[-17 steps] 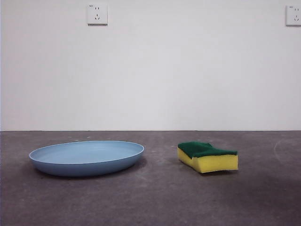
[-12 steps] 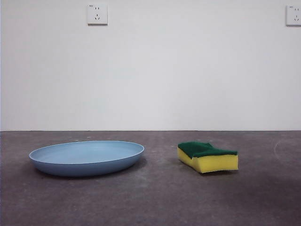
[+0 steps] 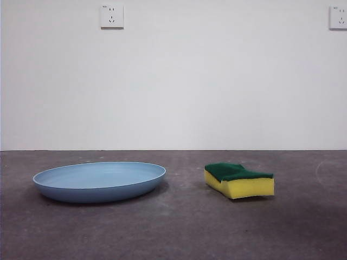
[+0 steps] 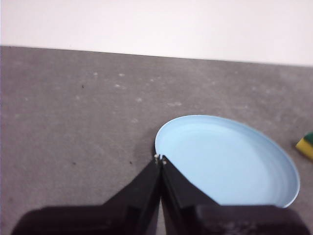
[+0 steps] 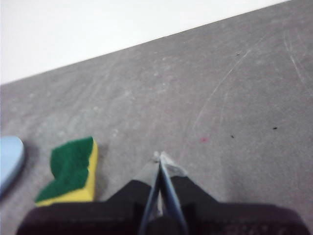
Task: Pick up the plate,pick up the cloth,clean the plate with the cloth
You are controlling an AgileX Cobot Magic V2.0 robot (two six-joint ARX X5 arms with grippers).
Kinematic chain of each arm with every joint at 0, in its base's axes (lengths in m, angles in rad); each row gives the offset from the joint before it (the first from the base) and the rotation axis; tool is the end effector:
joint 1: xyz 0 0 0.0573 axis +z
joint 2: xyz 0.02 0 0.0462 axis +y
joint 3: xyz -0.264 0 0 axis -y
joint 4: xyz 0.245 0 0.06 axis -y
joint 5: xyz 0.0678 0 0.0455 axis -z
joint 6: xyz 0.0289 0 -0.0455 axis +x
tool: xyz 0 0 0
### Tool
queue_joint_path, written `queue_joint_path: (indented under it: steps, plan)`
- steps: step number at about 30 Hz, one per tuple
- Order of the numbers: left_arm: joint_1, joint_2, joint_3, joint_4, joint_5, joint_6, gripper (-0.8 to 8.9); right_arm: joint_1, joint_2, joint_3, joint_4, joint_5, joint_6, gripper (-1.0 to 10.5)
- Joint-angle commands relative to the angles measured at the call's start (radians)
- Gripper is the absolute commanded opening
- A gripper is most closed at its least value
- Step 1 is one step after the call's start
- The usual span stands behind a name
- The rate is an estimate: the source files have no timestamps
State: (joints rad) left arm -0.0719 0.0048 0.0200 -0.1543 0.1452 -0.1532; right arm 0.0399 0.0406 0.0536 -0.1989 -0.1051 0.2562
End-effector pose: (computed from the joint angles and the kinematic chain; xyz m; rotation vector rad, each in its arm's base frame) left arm 0.0950 -0.0110 0.1551 -0.1575 0.1556 -0.2057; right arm 0.0951 0.0068 0.1596 0.2611 0.2035 0.1200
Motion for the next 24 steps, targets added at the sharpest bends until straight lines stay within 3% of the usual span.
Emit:
queue_joint_path:
  steps: [1, 9, 15, 24]
  plan:
    - [0.000, 0.004, 0.030, -0.002, 0.003, -0.112, -0.08, 0.002, 0.034, 0.083, -0.005, -0.002, 0.051, -0.1]
    - [0.000, 0.128, 0.205, -0.051, -0.008, -0.116, -0.08, 0.002, 0.253, 0.363, -0.157, -0.004, 0.047, -0.1]
    - [0.000, 0.324, 0.375, -0.114, 0.014, -0.101, -0.08, 0.002, 0.475, 0.592, -0.295, -0.125, -0.057, -0.1]
    - [0.000, 0.641, 0.616, -0.317, 0.199, 0.027, -0.05, 0.002, 0.802, 0.848, -0.570, -0.266, -0.211, 0.0]
